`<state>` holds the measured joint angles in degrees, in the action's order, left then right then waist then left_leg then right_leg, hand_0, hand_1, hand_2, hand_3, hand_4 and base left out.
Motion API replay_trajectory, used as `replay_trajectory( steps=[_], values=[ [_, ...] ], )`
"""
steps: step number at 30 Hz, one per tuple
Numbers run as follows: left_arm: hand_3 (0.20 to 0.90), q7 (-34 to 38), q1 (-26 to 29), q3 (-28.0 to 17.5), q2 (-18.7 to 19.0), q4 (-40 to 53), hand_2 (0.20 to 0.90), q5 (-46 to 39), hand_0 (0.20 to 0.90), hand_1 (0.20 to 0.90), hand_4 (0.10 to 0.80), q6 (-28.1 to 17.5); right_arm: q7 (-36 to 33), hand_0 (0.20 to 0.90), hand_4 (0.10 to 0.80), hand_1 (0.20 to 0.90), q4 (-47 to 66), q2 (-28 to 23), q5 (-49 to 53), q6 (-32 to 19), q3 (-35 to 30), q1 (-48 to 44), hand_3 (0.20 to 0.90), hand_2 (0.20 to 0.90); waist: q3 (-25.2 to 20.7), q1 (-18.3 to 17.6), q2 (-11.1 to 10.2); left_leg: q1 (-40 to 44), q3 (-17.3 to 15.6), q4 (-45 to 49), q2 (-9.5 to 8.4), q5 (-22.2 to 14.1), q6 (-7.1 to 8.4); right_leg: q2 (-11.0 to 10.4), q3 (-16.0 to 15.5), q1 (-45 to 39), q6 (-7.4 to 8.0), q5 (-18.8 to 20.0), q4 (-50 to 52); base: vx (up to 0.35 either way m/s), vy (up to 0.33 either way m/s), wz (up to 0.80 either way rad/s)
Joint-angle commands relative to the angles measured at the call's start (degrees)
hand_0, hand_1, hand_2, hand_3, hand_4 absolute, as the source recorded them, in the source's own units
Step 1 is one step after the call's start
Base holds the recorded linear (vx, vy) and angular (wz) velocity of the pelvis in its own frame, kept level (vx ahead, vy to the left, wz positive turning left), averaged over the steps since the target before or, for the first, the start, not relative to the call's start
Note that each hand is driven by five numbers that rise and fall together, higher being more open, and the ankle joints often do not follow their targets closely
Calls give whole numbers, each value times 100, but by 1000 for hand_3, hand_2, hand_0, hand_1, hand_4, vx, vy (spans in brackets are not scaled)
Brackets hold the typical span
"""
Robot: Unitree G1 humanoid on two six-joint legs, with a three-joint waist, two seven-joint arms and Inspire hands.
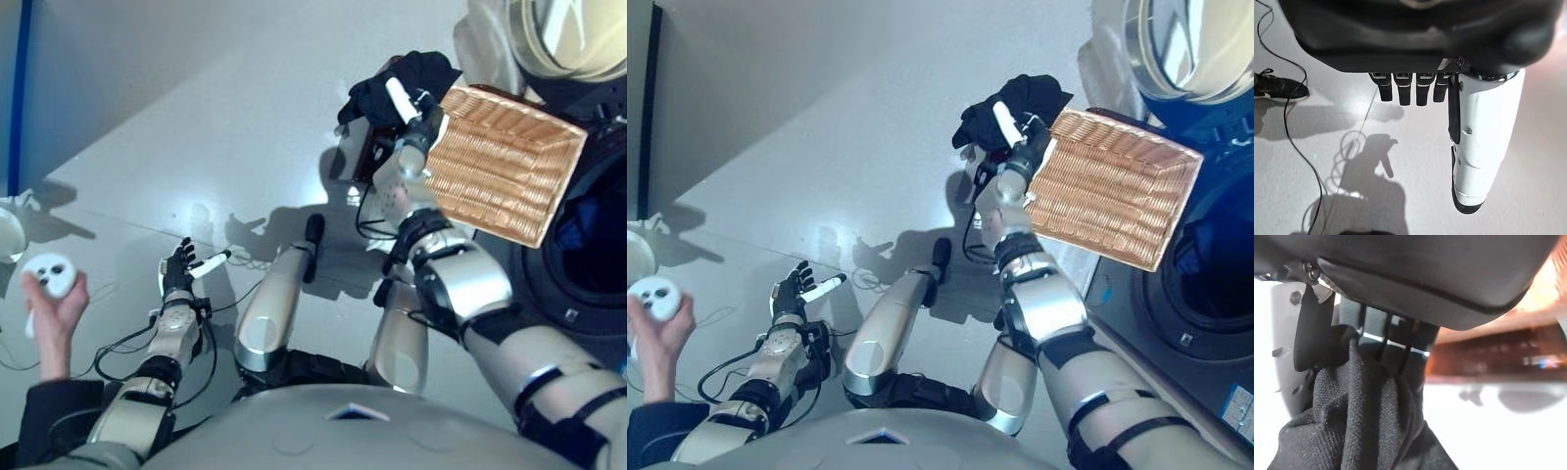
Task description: Pick up the clothes and place them into the washing machine
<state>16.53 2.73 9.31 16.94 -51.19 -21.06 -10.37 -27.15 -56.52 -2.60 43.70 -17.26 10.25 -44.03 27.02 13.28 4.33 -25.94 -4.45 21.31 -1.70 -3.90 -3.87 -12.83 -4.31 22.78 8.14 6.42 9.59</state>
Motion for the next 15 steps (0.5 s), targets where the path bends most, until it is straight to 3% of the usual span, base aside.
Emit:
replay_trajectory(
  steps=[1, 8, 15],
  values=[
    [900, 55, -231, -274, 87, -299, 900, -114, 900, 900, 800, -129, 1062, 200, 300, 200, 830, 260, 356, -348, 423, 617, 200, 200, -156, 99, 68, 84, 73, -1027, 24, 786, 453, 24, -145, -226, -69, -375, 414, 77, -19, -8],
    [900, -222, -262, -481, -27, -516, 900, -146, 900, 900, 800, -232, 1857, 200, 300, 200, 1091, -293, -35, -36, 943, 1818, 200, 200, -215, -153, 25, 360, 36, -1198, 73, 831, 492, 44, -113, -431, -40, -348, 242, 40, -9, -3],
    [900, -380, -194, -533, -139, -879, 900, -60, 900, 900, 800, -221, 2166, 200, 300, 200, 1036, -781, -463, 126, 966, 2069, 200, 200, -215, -365, -19, 479, -36, -1162, 115, 791, 507, 80, -4, -500, -26, -340, 225, 22, -15, -14]
  ],
)
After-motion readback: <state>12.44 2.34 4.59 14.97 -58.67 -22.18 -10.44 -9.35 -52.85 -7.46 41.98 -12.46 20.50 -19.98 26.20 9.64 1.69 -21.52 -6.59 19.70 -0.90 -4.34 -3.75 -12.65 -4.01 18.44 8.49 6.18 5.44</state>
